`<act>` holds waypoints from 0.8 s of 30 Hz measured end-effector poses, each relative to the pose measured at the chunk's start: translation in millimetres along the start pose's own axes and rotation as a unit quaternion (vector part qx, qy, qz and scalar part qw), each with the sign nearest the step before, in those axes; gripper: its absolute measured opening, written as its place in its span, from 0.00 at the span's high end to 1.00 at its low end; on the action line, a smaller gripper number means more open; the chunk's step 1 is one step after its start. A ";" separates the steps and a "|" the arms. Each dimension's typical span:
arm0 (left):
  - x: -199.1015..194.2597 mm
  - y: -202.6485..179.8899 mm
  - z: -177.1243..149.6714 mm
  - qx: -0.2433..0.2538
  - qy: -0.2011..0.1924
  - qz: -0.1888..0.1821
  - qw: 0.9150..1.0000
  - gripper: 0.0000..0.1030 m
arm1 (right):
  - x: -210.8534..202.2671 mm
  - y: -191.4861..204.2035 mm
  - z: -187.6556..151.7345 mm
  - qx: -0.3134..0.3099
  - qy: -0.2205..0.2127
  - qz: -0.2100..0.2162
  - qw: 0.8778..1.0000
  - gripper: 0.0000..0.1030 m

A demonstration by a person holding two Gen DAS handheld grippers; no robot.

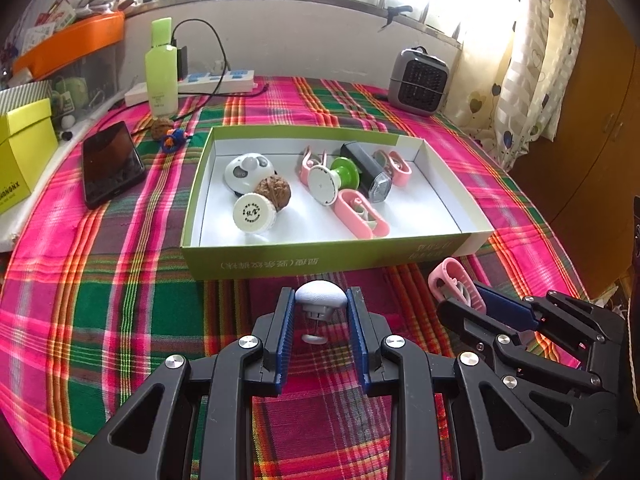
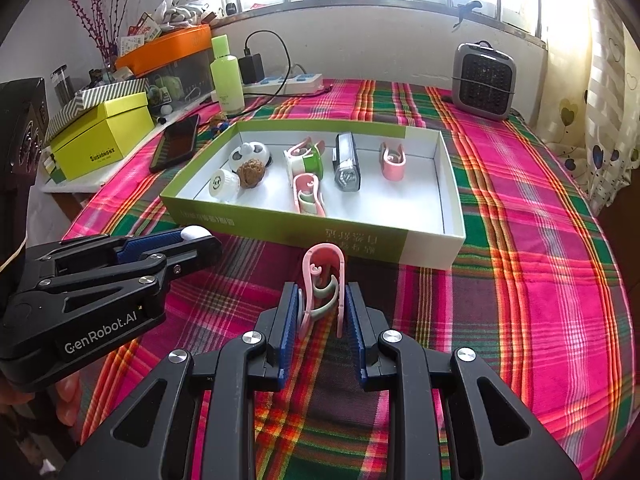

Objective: Organize objects
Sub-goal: 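Carry the mushroom gadget and pink clip over the white box with both tools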

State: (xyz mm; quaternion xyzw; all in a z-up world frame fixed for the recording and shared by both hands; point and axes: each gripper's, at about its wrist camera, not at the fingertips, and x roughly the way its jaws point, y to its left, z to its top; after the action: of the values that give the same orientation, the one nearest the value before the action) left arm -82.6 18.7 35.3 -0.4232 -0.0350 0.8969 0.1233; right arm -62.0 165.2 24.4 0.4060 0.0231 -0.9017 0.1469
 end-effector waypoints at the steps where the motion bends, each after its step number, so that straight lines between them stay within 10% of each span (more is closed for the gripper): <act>1: -0.6 -0.5 0.9 0.001 -0.001 0.000 1.000 0.77 | -1.2 0.0 0.6 0.000 -0.001 0.000 1.000 0.76; 24: -0.2 -8.4 26.3 0.008 -0.016 0.002 1.000 0.77 | -4.8 -13.0 21.9 0.002 -0.019 -0.005 1.000 0.76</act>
State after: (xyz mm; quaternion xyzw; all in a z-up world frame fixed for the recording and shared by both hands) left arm -101.1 27.9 53.7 -0.4079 -0.0284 0.9041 0.1242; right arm -78.5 175.3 41.6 0.3888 0.0200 -0.9101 0.1422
